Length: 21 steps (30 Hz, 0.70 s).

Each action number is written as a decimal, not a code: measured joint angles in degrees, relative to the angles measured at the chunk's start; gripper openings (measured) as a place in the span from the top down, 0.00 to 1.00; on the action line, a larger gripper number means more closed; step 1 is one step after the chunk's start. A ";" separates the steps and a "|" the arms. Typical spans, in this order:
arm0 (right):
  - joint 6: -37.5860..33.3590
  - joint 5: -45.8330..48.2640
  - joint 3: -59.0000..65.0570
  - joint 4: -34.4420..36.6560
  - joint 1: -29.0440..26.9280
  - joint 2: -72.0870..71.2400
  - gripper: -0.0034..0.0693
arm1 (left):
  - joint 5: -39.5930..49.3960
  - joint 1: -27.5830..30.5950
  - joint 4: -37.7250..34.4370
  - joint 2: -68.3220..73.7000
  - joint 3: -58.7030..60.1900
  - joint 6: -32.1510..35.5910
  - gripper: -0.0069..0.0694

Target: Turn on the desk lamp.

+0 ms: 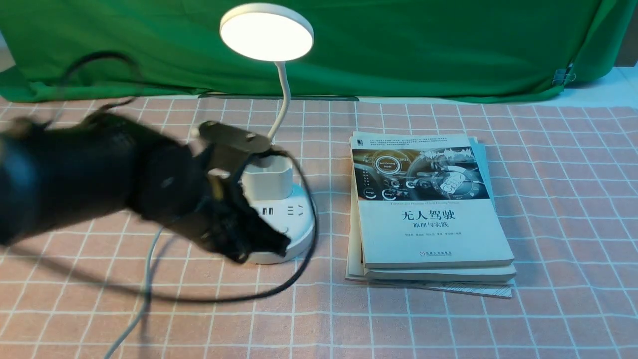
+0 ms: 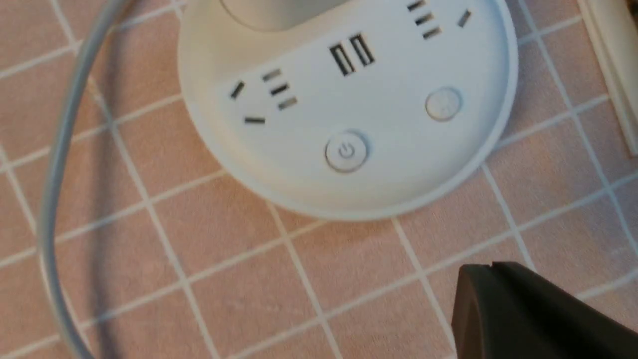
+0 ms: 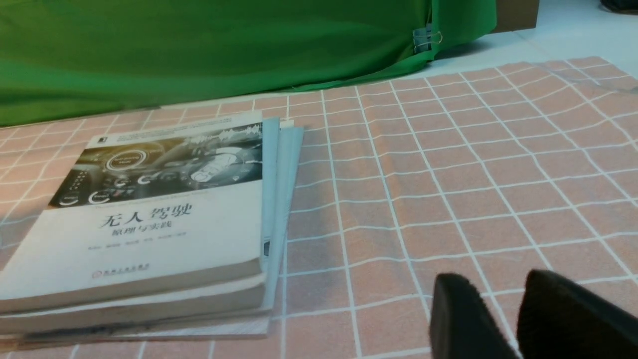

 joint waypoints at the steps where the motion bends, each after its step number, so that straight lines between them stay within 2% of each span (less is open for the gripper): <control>1: 0.00 0.00 0.00 0.00 0.00 0.00 0.62 | -0.68 0.00 -0.16 -2.90 1.42 -0.78 0.88; 5: 0.00 0.00 0.00 0.00 0.00 0.00 0.62 | -3.53 0.00 -0.32 -17.95 8.25 -4.03 0.88; 11: 0.00 0.00 0.00 0.00 0.00 0.00 0.62 | -3.38 0.00 -0.36 -37.38 13.79 -4.57 0.88; 21: 0.00 0.00 0.00 0.00 0.00 0.00 0.62 | -1.82 0.00 -0.04 -55.39 16.72 -4.51 0.88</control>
